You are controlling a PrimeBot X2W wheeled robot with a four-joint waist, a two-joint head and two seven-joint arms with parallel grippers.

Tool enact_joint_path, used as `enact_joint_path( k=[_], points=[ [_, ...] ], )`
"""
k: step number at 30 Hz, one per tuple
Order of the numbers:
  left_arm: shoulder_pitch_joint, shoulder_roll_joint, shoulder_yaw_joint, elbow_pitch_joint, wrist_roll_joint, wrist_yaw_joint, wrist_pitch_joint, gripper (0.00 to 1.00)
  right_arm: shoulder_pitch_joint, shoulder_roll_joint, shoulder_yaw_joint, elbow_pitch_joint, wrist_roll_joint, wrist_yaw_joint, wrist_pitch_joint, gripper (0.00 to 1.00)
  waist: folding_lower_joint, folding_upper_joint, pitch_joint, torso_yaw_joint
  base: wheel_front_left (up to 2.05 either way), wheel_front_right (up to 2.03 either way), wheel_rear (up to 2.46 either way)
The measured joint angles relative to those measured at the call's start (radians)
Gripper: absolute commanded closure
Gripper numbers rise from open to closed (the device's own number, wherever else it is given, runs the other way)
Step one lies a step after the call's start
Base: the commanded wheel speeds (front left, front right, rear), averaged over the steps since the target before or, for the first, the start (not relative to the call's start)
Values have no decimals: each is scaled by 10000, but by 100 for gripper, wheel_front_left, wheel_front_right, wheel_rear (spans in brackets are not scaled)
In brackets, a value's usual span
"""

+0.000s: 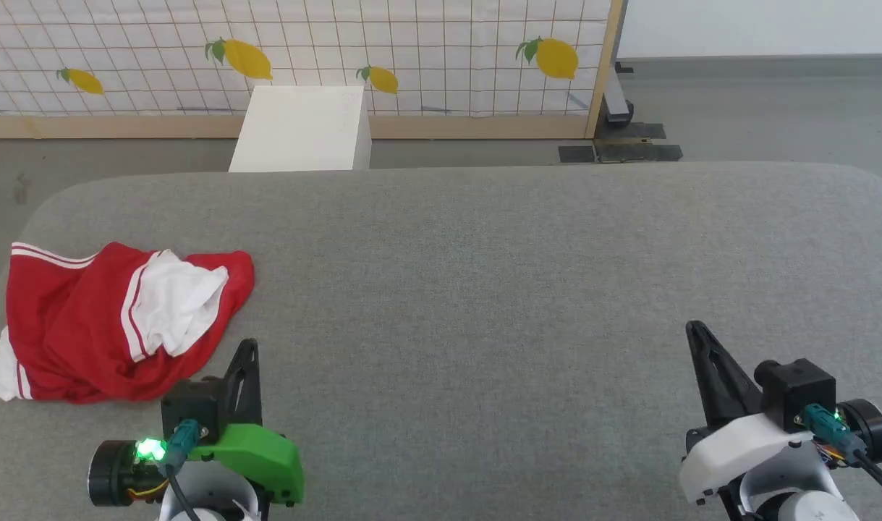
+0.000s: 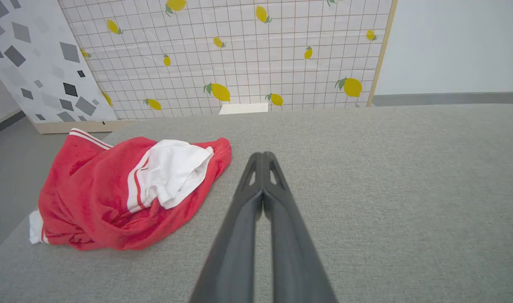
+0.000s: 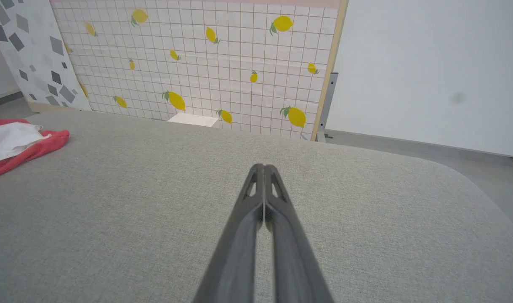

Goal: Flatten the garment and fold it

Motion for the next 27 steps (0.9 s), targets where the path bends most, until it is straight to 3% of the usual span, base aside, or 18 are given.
enact_joint_path(
  k=[27],
  points=[
    [0, 0, 2, 0, 0, 0, 0, 100, 0, 0, -2, 0, -2, 0, 0, 100, 0, 0, 0, 0, 0, 0, 0]
  ],
)
